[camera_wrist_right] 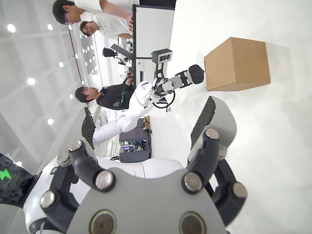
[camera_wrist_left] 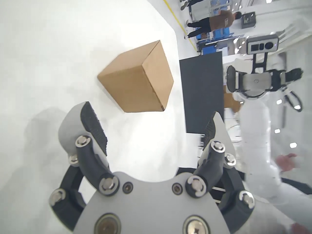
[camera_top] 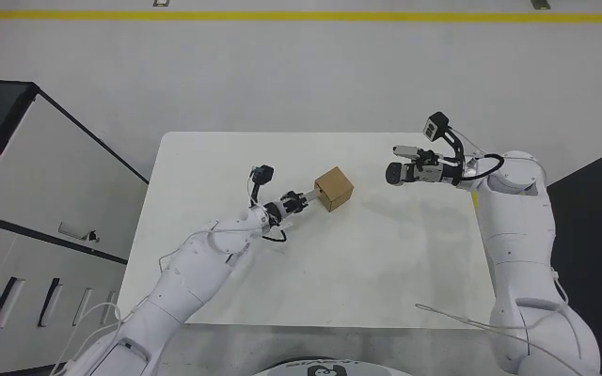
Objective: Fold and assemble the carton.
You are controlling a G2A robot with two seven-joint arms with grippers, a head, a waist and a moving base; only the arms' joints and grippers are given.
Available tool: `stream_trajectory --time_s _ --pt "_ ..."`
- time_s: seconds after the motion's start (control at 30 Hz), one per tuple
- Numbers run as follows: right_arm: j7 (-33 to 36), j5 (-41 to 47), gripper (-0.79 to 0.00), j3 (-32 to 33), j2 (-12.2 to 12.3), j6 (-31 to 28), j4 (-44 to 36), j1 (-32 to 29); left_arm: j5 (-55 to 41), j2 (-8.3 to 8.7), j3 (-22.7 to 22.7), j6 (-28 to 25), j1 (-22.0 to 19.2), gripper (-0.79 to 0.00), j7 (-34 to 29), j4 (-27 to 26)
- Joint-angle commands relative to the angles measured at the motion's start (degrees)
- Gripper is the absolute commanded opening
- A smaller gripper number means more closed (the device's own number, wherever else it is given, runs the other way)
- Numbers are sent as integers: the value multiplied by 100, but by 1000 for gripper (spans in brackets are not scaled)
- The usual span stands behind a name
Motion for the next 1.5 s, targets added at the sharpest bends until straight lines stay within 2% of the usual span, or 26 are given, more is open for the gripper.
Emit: stream_trajectory --time_s 0.0,0.17,0.2,0.27,0.33,0.5,0.83,0.93,1.03,1.17,1.23,1.47 --pt "0 0 0 0 0 0 0 0 1416 31 88 97 19 0 500 -123" --pt "0 0 0 0 0 0 0 0 1416 31 88 97 19 0 500 -123" --pt "0 0 0 0 0 0 0 0 1720 45 98 80 -37 0 550 -146" --pt "0 0 0 0 0 0 0 0 2830 85 216 76 20 0 962 -147" --pt "0 0 0 0 0 0 0 0 3421 86 289 129 38 0 1303 -71" --pt "0 0 0 0 0 0 0 0 4376 36 514 -156 -9 0 2351 318" --pt "0 0 0 0 0 0 0 0 4468 31 537 -166 -13 0 2415 363" --pt "0 0 0 0 0 0 0 0 4733 20 597 -337 -60 0 2555 479" --pt "0 0 0 0 0 0 0 0 5112 -41 765 -571 -186 0 2928 808" --pt "0 0 0 0 0 0 0 0 5085 -187 970 -790 -363 0 3272 1213" --pt "0 0 0 0 0 0 0 0 5118 -273 1043 -535 -500 0 3193 1420" --pt "0 0 0 0 0 0 0 0 5255 -282 1071 -567 -479 0 3213 1395"
